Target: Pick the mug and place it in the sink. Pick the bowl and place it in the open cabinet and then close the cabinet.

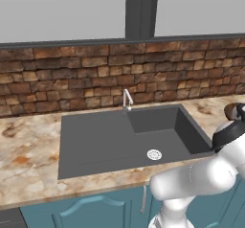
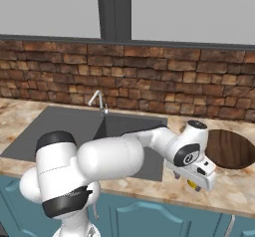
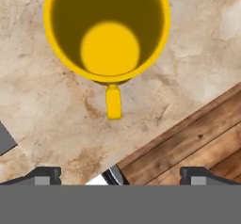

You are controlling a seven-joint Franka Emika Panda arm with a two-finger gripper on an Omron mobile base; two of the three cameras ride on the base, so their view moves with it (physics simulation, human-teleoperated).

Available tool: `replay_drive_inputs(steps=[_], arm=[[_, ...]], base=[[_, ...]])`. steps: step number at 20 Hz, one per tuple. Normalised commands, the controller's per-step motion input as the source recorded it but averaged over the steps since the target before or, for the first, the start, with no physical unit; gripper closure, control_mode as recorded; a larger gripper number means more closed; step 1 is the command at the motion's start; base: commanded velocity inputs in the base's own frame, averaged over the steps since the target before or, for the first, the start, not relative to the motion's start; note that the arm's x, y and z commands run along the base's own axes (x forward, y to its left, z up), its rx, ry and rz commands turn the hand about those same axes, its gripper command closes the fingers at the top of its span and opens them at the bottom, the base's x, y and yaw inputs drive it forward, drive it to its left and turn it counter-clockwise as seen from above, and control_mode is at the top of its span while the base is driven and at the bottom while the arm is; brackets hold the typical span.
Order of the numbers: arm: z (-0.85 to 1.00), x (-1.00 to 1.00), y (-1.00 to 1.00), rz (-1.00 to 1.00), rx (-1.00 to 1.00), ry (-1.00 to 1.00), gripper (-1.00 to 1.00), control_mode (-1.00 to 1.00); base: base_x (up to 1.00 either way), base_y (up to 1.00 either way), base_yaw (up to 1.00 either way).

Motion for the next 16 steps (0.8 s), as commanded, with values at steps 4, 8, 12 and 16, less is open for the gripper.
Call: replay_drive_inputs(steps=[4,8,12,16], arm=[[-0.29,0.21,-0.05,0.00,0.00,-0.06,-1.00,-1.00],[-0.29,0.23,-0.12,0.00,0.00,-0.05,-1.00,-1.00],[-0.20,0.31,-0.18,0.00,0.00,-0.02,-1.00,-1.00],[-0.18,0.35,-0.16,0.00,0.00,-0.01,-1.00,-1.00]], base=[[0.00,0.00,0.00],[0.00,0.00,0.00],[0.00,0.00,0.00],[0.00,0.00,0.00]])
